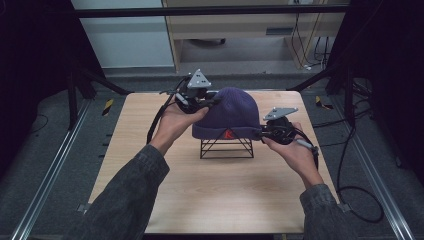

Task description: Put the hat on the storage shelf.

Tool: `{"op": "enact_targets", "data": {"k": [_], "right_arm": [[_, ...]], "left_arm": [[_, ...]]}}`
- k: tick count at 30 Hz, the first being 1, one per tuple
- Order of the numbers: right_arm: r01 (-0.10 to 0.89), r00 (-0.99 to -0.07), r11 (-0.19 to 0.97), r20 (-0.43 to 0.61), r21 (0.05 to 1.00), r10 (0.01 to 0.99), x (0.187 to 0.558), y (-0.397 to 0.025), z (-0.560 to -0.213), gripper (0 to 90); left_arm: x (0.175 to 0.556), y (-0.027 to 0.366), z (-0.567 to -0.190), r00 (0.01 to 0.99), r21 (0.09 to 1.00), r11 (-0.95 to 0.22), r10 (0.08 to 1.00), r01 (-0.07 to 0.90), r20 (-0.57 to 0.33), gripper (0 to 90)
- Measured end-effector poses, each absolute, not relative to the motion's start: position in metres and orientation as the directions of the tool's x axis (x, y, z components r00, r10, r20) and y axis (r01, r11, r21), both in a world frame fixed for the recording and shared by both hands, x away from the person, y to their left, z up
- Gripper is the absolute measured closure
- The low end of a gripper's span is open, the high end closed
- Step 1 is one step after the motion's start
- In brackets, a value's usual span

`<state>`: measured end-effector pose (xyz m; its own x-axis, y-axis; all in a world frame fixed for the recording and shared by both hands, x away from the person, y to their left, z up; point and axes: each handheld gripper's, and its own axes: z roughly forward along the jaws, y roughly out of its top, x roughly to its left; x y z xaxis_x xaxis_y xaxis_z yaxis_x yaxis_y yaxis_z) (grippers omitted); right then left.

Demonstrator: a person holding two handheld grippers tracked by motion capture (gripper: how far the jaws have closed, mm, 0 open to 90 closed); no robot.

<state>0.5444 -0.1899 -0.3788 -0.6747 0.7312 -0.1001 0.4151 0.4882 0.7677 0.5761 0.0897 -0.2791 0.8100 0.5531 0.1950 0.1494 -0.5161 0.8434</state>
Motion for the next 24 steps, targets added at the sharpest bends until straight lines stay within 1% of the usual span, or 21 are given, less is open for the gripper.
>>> {"op": "enact_targets", "data": {"k": [6,17,21,24], "right_arm": [[0.418,-0.678,0.504,-0.110,0.756,0.727,0.546,-0.188,-0.382,67.3],[0.437,-0.677,0.495,-0.087,0.751,0.730,0.546,-0.185,-0.396,66.8],[0.438,-0.677,0.500,-0.092,0.747,0.730,0.546,-0.184,-0.396,66.7],[0.435,-0.680,0.501,-0.091,0.749,0.727,0.545,-0.184,-0.396,66.6]], "left_arm": [[0.576,0.092,-0.284,0.811,0.841,-0.517,0.554,0.160,0.186,76.3],[0.575,0.090,-0.294,0.817,0.836,-0.523,0.547,0.166,0.181,76.4],[0.574,0.090,-0.296,0.817,0.841,-0.511,0.553,0.177,0.165,76.5],[0.573,0.091,-0.296,0.817,0.840,-0.514,0.551,0.174,0.169,76.5]]}}
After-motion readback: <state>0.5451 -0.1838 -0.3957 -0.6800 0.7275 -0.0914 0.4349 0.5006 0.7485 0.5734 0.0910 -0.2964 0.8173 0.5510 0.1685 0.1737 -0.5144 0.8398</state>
